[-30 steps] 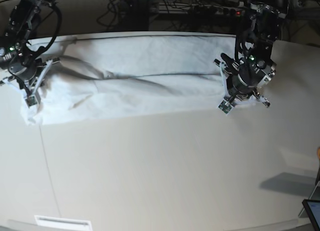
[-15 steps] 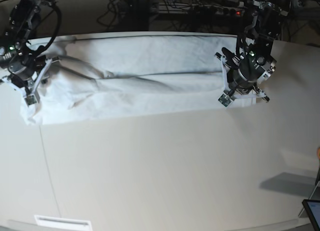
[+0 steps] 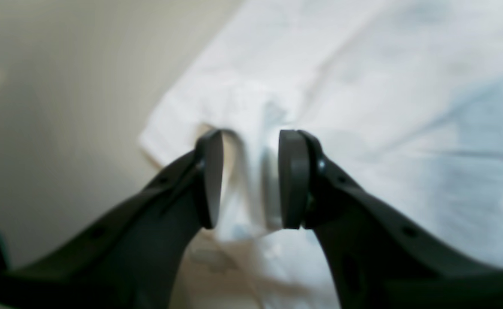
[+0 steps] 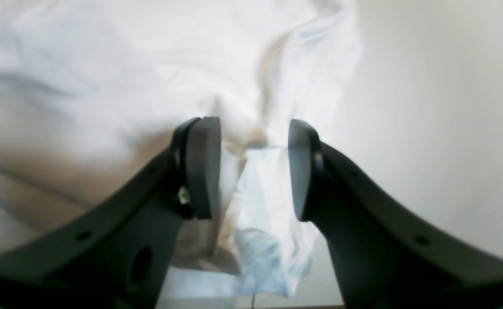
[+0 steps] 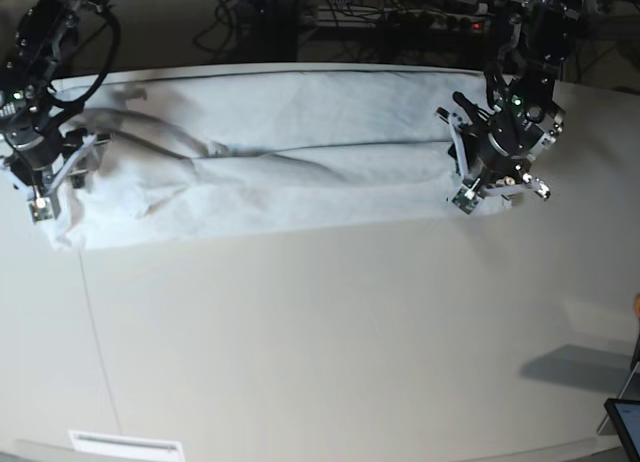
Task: Fold the T-shirt properly
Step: 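Lower the folded hem onto the shirt and open both grippers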
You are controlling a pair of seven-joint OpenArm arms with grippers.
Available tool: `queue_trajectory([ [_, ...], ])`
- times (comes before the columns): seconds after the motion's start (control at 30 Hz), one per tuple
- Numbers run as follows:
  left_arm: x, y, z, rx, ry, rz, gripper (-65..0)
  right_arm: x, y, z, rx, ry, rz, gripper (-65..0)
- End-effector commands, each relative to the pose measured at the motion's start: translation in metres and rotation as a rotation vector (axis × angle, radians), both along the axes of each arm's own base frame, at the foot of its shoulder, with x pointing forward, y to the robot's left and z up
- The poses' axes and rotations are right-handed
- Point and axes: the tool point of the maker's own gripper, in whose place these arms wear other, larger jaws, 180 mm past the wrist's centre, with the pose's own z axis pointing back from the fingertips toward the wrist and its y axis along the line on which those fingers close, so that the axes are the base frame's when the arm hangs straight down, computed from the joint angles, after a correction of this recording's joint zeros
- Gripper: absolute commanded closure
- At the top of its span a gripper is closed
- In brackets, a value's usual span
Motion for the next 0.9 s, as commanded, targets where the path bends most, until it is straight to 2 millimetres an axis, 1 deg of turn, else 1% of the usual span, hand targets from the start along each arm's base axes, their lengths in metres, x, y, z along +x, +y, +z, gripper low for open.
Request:
queue_trajectory([
  [0.0, 0.012, 0.003, 0.016, -0.007, -0.074, 0.003, -22.0, 0.014, 0.001, 0.018, -0.006, -0.082, 0.020, -25.1],
  [0.1, 0.016, 0.007, 0.024, -0.036, -0.121, 0.033, -22.0, 0.022, 0.009, 0.024, -0.010, -0.121, 0.078, -25.1],
  [0.2, 0.017, 0.004, 0.027, -0.063, -0.136, 0.025, -22.0, 0.028, 0.013, 0.029, -0.013, -0.137, 0.106, -25.1],
  [0.33, 0.011, -0.005, 0.020, -0.077, -0.105, -0.006, -22.0, 0.037, 0.013, 0.035, -0.011, -0.162, 0.105, -25.1],
  [0.37, 0.006, -0.006, 0.016, -0.078, -0.087, -0.014, -21.8, 0.039, 0.013, 0.037, -0.012, -0.168, 0.105, -25.1],
  [0.4, 0.000, -0.005, 0.011, -0.076, -0.070, -0.015, -21.8, 0.041, 0.013, 0.039, -0.013, -0.174, 0.105, -25.1],
  [0.47, -0.003, -0.005, 0.010, -0.078, -0.065, -0.016, -21.8, 0.045, 0.015, 0.042, -0.015, -0.184, 0.114, -25.1],
  [0.5, -0.002, -0.005, 0.010, -0.079, -0.067, -0.013, -21.8, 0.048, 0.022, 0.042, -0.012, -0.184, 0.139, -25.1],
  [0.6, -0.001, 0.002, 0.012, -0.094, -0.083, 0.033, -21.8, 0.054, 0.052, 0.038, -0.008, -0.167, 0.247, -24.8],
  [0.67, 0.002, -0.001, 0.013, -0.113, -0.093, 0.042, -21.7, 0.055, 0.071, 0.034, 0.006, -0.158, 0.299, -24.5],
  [0.73, -0.001, -0.007, 0.009, -0.121, -0.081, 0.033, -21.7, 0.054, 0.086, 0.030, 0.029, -0.155, 0.327, -24.5],
  [0.8, -0.001, -0.011, 0.007, -0.122, -0.074, 0.022, -21.5, 0.054, 0.092, 0.029, 0.047, -0.155, 0.326, -24.5],
  [0.87, -0.009, -0.007, 0.002, -0.117, -0.055, 0.038, -21.5, 0.053, 0.095, 0.027, 0.053, -0.152, 0.329, -24.5],
])
